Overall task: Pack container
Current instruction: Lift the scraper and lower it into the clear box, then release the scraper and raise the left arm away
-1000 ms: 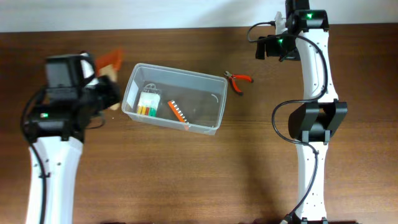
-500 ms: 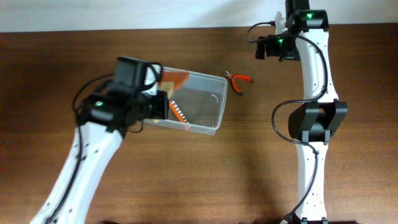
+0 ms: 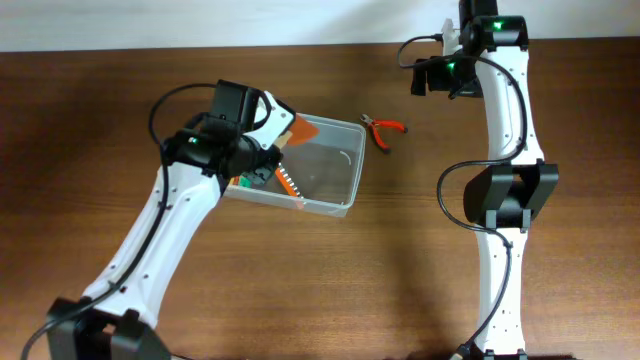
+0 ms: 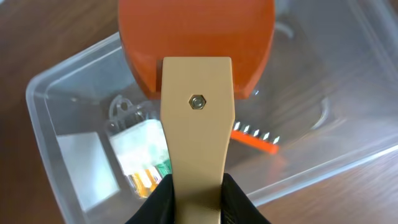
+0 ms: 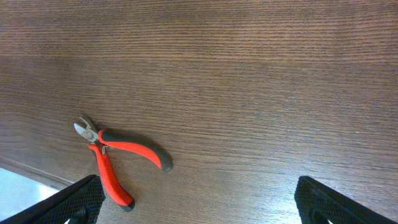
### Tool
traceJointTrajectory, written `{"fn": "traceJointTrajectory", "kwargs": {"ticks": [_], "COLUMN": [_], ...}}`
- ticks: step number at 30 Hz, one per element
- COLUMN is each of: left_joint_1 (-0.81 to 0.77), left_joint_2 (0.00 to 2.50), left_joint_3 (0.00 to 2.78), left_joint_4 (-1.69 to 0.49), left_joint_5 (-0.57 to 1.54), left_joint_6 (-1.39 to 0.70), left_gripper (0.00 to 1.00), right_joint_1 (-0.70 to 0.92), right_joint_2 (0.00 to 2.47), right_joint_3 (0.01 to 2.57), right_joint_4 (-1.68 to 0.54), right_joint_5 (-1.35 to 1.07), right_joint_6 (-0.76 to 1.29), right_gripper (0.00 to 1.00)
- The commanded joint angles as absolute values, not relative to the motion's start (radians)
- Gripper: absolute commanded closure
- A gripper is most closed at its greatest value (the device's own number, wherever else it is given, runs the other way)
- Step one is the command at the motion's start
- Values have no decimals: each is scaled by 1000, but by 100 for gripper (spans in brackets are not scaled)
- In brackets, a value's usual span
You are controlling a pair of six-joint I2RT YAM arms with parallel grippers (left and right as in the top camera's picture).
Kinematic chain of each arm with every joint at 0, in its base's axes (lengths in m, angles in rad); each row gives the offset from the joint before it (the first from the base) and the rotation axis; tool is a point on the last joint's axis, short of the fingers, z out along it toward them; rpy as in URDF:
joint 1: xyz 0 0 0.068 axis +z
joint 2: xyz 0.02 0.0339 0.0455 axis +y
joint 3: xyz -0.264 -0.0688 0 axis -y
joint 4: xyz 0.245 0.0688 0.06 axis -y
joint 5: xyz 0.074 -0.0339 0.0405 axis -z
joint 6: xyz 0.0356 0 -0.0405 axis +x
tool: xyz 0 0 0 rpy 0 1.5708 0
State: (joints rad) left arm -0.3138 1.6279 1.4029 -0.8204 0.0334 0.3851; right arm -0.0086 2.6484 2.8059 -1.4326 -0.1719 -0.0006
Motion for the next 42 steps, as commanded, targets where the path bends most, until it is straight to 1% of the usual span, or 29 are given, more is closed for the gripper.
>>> {"fn": "traceJointTrajectory", "kwargs": {"ticks": [1, 4, 12, 20, 21, 22, 23, 24, 25, 27, 28, 30, 31, 33, 34, 36, 40, 42], "left_joint_1": [-313, -313, -313, -303, -303, -303, -303, -303, -303, -303, -303, -303, -303, -303, -303, -303, -303, -297], "left_joint_2": [1674, 1717, 1803, 1886, 1896, 1903, 1910, 1911, 1911, 1911, 1911, 1911, 1910, 1905, 1902, 1890, 1849, 1826], "left_joint_3": [1426, 1425, 1425, 1425, 1425, 1425, 1425, 1425, 1425, 1426, 1428, 1436, 1446, 1477, 1497, 1562, 1715, 1796], "left_joint_4": [-812, -827, -837, -796, -791, -785, -777, -770, -762, -739, -732, -719, -718, -719, -719, -720, -738, -750], "left_joint_5": [10, 11, 11, 10, 10, 10, 11, 11, 10, 10, 11, 10, 11, 11, 11, 11, 10, -24], "left_joint_6": [556, 579, 736, 744, 744, 747, 747, 746, 747, 746, 746, 726, 702, 640, 600, 492, 326, 247], "left_gripper": [98, 98, 98, 97, 94, 83, 67, 58, 53, 50, 43, 26, 19, 13, 8, 1, 1, 1], "right_joint_1": [-7, -7, -7, -7, -7, -7, -7, -7, -7, -7, -7, -7, -7, -7, -7, -7, -7, -7], "right_joint_2": [2643, 2643, 2643, 2643, 2643, 2643, 2643, 2643, 2643, 2643, 2643, 2643, 2643, 2643, 2643, 2643, 2643, 2643], "right_joint_3": [2826, 2826, 2826, 2826, 2826, 2826, 2826, 2826, 2826, 2826, 2826, 2826, 2826, 2826, 2826, 2826, 2826, 2826], "right_joint_4": [-1433, -1433, -1433, -1433, -1433, -1433, -1433, -1433, -1433, -1433, -1433, -1433, -1433, -1433, -1433, -1433, -1433, -1433], "right_joint_5": [-180, -180, -180, -180, -180, -180, -180, -180, -180, -180, -180, -180, -180, -180, -180, -180, -180, -180], "right_joint_6": [-3, -3, -3, -3, -3, -3, -3, -3, -3, -3, -3, -3, -3, -3, -3, -3, -3, -3], "right_gripper": [1, 1, 1, 1, 1, 1, 1, 1, 1, 1, 1, 1, 1, 1, 1, 1, 1, 1]}}
